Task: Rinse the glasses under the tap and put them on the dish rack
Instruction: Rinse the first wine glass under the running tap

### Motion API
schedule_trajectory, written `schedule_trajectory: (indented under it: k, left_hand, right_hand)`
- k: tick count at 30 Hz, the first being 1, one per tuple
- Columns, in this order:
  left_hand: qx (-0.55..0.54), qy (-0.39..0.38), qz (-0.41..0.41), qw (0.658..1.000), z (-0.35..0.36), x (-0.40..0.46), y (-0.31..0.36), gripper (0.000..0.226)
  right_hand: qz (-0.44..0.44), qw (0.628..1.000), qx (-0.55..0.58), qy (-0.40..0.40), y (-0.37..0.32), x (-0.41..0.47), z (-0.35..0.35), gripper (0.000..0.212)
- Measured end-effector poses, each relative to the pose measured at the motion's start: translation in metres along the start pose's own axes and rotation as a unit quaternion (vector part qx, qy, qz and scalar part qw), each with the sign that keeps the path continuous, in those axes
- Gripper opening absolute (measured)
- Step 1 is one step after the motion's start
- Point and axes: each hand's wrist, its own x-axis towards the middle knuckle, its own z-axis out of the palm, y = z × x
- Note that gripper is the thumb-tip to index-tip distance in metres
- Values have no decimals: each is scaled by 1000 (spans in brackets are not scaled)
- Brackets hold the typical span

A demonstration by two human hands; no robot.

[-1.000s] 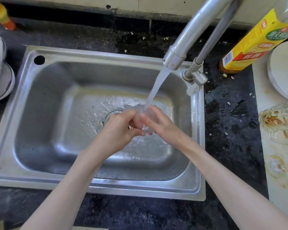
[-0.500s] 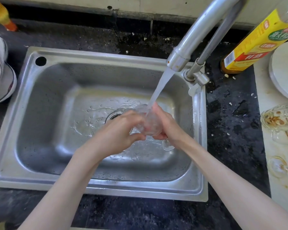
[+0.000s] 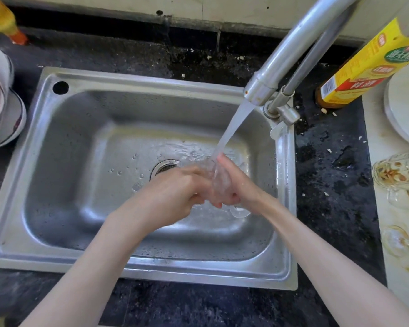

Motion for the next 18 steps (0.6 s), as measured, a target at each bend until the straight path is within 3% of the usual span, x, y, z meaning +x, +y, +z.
schedule_trajectory:
  k: [3, 7, 11, 13, 15, 17, 18]
  left_hand:
    - [-16, 45, -48, 998, -1, -2, -2, 21]
    - [-74, 141, -96, 983, 4, -2, -7, 37]
    - [-6, 68, 46, 997, 2, 0, -3, 19]
    - [12, 63, 47, 997, 0, 0, -5, 18]
    - [-16, 89, 17, 996, 0, -1, -10, 21]
    - [-78, 134, -16, 988, 4, -2, -14, 34]
    - [-112, 162, -37, 980, 8, -3, -16, 40]
  right_hand:
    - [8, 1000, -5, -20, 5, 1, -2, 72]
    - [-55, 995, -46, 71, 1, -7, 2, 25]
    - [-14, 997, 64, 29, -1, -4, 2, 62]
    - [26, 996, 91, -5, 2, 0, -1, 68]
    - [27, 998, 57, -7, 1, 0, -1, 77]
    - [9, 998, -49, 39, 1, 0, -2, 83]
    - [0, 990, -115, 76, -1, -1, -1, 76]
